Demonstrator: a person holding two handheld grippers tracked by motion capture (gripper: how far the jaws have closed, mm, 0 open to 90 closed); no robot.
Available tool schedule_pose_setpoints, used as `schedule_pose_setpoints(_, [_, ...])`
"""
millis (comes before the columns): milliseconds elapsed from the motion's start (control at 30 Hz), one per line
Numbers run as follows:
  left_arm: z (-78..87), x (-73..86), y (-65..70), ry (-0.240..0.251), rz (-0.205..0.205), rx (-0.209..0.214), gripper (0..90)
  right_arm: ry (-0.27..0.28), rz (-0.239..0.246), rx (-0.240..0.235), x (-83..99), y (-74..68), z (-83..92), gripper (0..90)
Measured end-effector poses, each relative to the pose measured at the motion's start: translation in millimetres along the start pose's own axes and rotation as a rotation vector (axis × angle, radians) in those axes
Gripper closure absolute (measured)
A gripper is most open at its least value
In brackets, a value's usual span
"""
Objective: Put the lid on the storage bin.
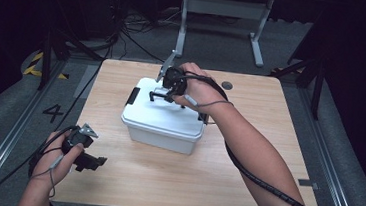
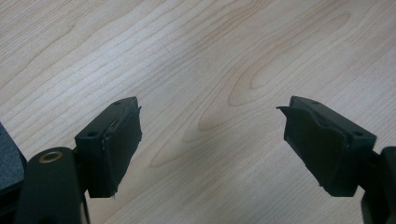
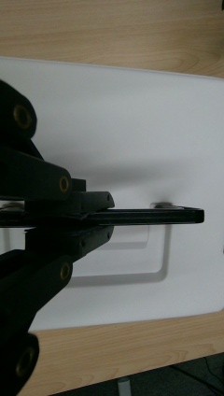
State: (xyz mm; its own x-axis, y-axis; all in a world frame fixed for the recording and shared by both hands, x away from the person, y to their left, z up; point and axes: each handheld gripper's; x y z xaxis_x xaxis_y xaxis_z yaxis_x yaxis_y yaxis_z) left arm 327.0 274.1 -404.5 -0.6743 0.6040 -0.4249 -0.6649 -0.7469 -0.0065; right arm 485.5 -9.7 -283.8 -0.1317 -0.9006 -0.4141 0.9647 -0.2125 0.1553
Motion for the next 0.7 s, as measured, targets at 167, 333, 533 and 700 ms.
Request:
schedule_pose_setpoints(167, [0.5, 0.2, -0.6, 0.001, 0.001, -0.006, 19.5, 0.024, -0.022, -0.005, 7.4, 0.5, -1.4, 84.9])
schedule_pose_setpoints(333, [0.0, -0.9, 0.9, -0.005, -0.002, 0.000, 19.5, 0.006, -0.005, 0.010, 4.9, -3.6, -1.0, 84.8])
schedule_pose_setpoints(533, [0.3, -0.9, -0.5, 0.003, -0.008, -0.004, 19.5, 0.011, -0.059, -0.021, 6.3, -4.8, 1.0, 76.5])
schedule_pose_setpoints(700, [-1.6, 0.1, -1.9, -0.001, 0.001, 0.001, 19.6, 0.072, -0.087, -0.047, 5.9, -10.6, 13.2, 69.3])
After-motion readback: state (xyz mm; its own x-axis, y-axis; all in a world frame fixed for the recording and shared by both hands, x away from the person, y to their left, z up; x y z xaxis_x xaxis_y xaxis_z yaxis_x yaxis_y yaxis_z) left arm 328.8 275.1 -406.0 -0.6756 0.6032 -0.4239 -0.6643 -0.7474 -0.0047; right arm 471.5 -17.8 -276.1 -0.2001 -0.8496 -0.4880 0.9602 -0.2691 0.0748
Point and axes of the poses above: each handheld gripper's, and its own axes: z roughly backward along the jaws, x roughly out of its underside, y roughly to its right, and after that the axes turned 4 degrees about -z, right-handed
